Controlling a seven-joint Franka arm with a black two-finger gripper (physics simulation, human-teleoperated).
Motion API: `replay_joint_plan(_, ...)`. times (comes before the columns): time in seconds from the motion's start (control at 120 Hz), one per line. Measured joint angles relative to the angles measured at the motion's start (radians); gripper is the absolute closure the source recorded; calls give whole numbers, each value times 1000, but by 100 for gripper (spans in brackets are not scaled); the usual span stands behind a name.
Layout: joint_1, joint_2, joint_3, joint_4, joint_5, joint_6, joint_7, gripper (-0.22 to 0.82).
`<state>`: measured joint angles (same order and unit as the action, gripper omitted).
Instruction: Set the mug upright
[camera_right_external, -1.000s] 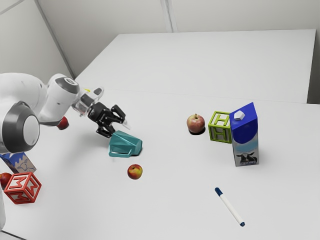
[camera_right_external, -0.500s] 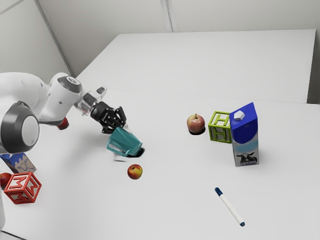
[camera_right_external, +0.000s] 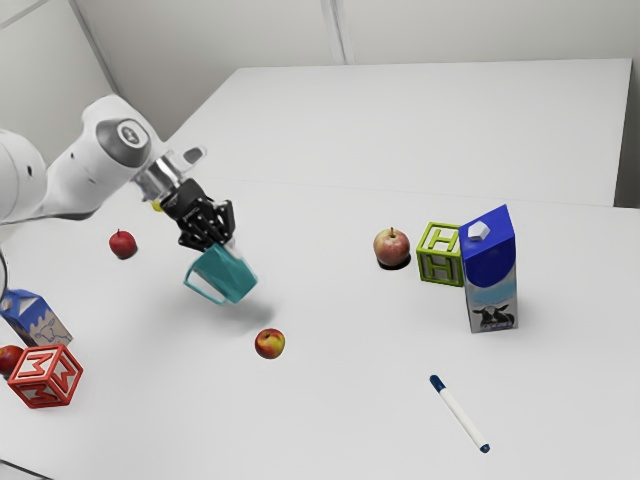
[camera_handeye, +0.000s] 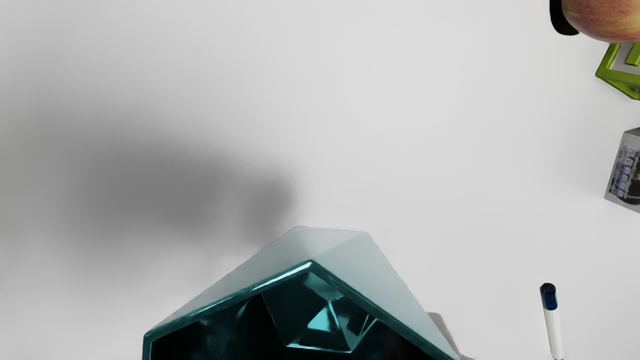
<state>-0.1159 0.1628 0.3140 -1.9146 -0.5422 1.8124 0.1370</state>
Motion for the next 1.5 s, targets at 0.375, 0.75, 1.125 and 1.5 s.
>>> replay_joint_plan(0.375, -195, -175, 57, -240, 443, 199, -321, 79)
replay_joint_plan(0.75, -270, -268, 75, -441, 658, 439, -675, 78)
replay_joint_plan(1.125, -295, -251, 95, -479, 729, 556, -954, 78)
replay_joint_plan(1.5, -296, -209, 95, -485, 637, 599, -1101, 62)
